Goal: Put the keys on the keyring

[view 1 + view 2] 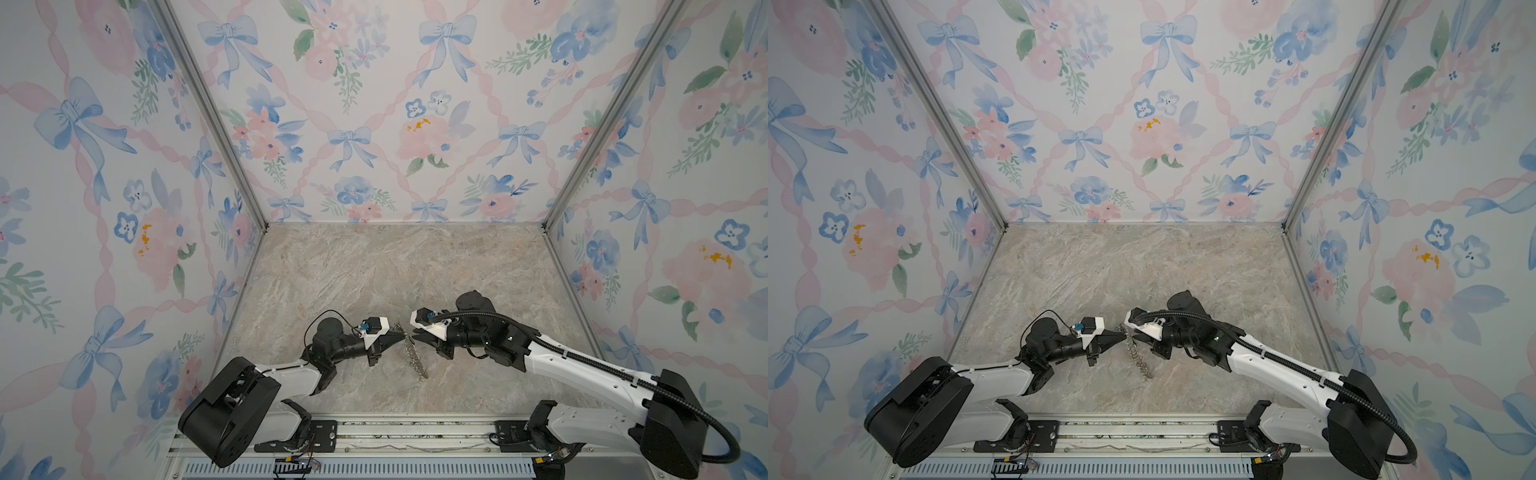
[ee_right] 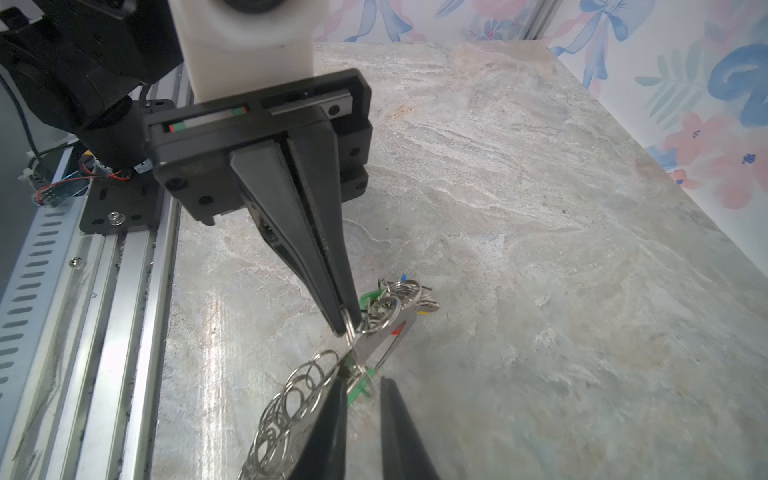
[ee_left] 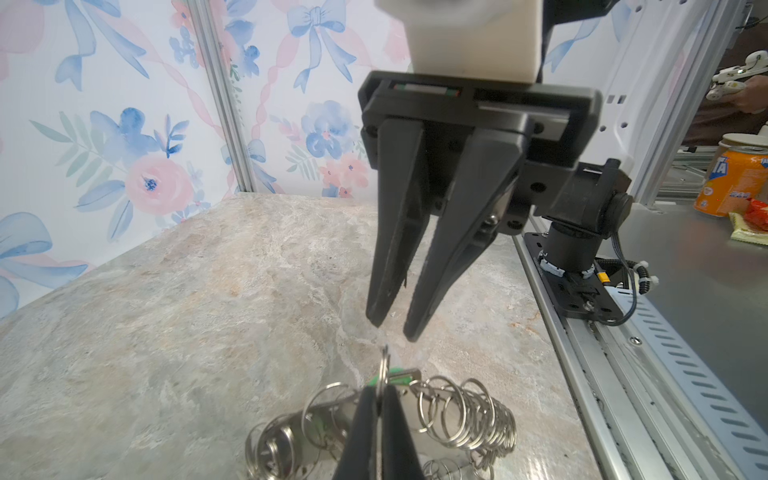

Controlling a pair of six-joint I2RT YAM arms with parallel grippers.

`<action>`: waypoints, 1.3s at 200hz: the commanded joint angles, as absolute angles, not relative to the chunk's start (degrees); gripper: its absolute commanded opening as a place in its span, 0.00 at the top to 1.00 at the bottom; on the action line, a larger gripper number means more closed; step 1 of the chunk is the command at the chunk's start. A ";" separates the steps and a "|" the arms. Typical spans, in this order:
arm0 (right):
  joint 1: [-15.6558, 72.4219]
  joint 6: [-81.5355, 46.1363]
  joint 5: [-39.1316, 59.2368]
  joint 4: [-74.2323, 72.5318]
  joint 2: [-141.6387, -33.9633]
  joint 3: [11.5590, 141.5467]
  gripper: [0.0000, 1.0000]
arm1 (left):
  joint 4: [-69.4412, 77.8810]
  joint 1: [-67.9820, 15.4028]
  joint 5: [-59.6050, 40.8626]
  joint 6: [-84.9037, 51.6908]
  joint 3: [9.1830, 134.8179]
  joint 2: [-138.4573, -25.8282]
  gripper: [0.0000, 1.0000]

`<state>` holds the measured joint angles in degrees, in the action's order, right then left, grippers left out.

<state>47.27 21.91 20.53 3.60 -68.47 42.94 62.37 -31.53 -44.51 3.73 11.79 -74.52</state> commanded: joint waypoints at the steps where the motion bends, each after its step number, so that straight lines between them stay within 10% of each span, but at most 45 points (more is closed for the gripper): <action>1: 46.25 19.57 19.43 -0.74 -68.67 41.51 0.85 | 66.64 -31.90 -44.54 2.59 11.58 -74.71 1.00; 260: 47.19 17.40 19.96 -3.87 -70.25 40.14 0.80 | 68.25 -32.17 -44.82 3.35 10.81 -75.15 1.00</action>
<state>46.61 18.35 19.31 -2.83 -68.36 39.94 64.73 -31.86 -43.51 3.38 11.03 -74.85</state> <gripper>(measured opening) 0.202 0.048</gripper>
